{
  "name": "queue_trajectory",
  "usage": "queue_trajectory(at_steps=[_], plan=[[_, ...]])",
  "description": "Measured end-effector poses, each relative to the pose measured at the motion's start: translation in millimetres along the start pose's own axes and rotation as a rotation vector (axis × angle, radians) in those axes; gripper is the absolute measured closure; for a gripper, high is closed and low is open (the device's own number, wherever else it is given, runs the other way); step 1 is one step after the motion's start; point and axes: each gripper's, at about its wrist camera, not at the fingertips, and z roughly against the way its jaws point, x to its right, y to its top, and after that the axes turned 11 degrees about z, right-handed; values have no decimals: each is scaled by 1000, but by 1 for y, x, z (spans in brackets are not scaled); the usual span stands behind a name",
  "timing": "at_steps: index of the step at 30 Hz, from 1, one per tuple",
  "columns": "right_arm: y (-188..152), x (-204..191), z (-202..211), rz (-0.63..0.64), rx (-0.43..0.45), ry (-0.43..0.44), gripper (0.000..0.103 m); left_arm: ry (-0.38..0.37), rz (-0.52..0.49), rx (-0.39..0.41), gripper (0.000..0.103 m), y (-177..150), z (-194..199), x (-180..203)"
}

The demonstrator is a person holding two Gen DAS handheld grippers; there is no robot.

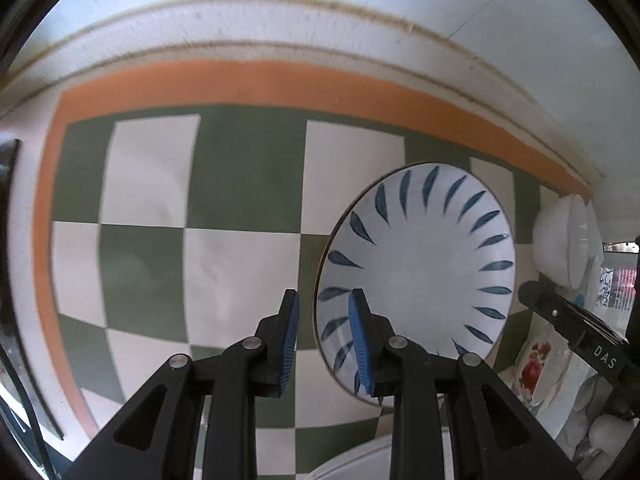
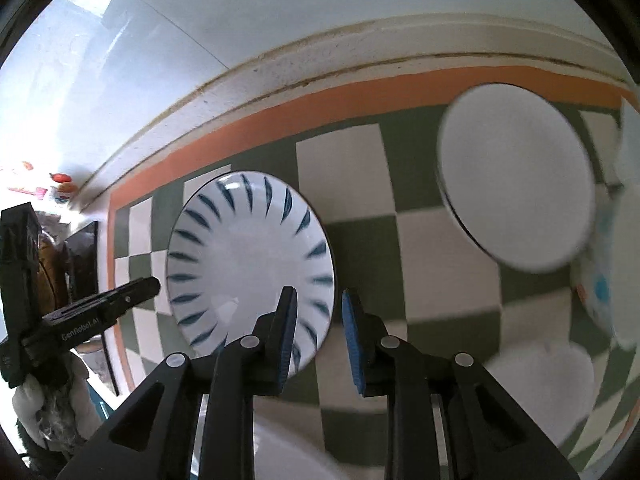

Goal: Organize plates and bowls
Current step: 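Grip the blue-striped plate rim with both tools and lift it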

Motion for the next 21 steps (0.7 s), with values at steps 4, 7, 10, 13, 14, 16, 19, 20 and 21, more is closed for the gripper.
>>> queue_trajectory(at_steps=[4,7,10,13,14,16,19,20,21], plan=[[18,4,-28,2,-49,17,77,2,-1,-15,83,3,-11,-1],[22,5,-41,21,-67,9,85,-1,-13,-6,89,0,-12,0],[22,7,-50,21,-77,3,93,7,-22,7,89,-4,-11,1],[20,10,-51,12,-69,27,94,9,-14,21,89,-10,-8,0],[20,10,-51,18,-71,26,94,13,-13,27,89,-11,-7,0],[17,8,-51,32,-73,25,94,11,-7,41,89,-16,-1,-1],[15,1,-50,56,-74,25,94,5,2,61,89,-22,8,4],[14,0,-47,63,-71,29,94,0,3,66,89,-24,12,4],[13,-2,-45,69,-68,37,94,-4,1,75,89,-28,18,4]])
